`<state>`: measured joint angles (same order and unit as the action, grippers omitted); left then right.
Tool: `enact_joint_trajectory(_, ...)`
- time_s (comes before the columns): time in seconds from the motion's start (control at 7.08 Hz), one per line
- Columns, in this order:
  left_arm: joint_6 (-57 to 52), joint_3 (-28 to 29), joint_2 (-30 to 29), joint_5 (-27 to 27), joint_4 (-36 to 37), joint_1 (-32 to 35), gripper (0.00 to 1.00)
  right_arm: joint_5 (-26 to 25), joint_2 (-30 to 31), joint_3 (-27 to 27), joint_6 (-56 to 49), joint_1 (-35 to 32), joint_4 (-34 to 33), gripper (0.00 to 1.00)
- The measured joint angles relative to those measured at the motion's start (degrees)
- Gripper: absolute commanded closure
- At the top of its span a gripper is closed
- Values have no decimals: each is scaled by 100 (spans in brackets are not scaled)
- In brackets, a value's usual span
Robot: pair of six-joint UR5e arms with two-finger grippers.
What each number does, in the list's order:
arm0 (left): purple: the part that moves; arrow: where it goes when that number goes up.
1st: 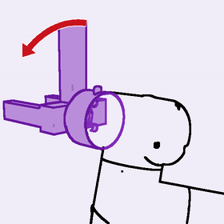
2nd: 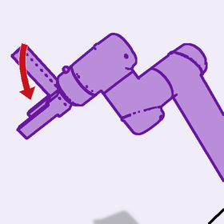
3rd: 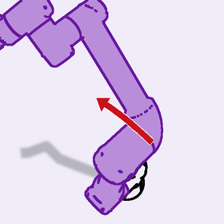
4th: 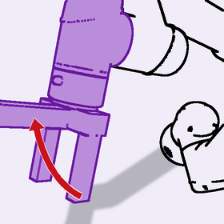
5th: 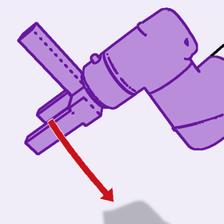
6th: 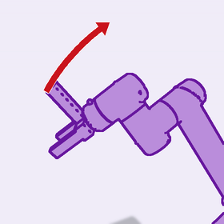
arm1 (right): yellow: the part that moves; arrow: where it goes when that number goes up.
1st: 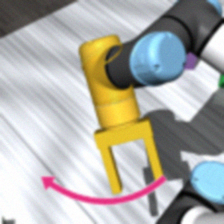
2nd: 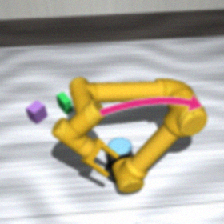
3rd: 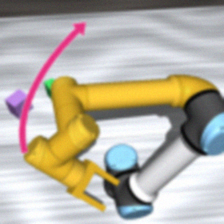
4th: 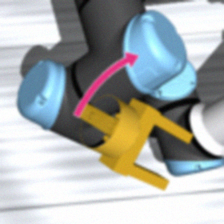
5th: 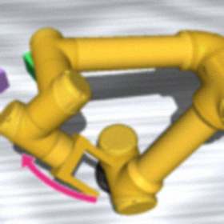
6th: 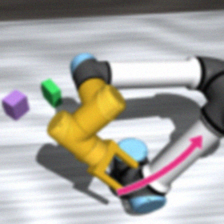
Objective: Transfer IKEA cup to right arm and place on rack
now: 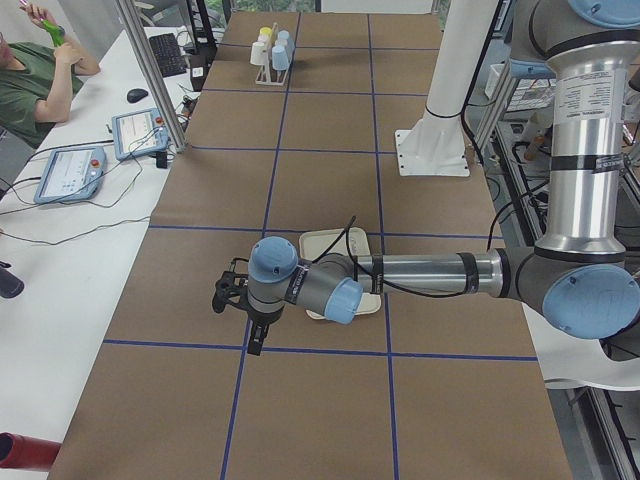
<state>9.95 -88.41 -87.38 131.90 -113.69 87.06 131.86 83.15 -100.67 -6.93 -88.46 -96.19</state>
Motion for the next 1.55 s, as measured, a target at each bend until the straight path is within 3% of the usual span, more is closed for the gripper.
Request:
enact_joint_trajectory(0.42,56,62,222,-29,21,56,0,-830,202,100,63,-4,12,0)
enact_joint_trajectory(0.99,-157,-110,303,-4,141,47,0,-367,537,641,152,-5,35,0)
enact_joint_trajectory(1.55,-1064,-556,203,-144,1451,259,0,-163,645,602,226,-5,43,0)
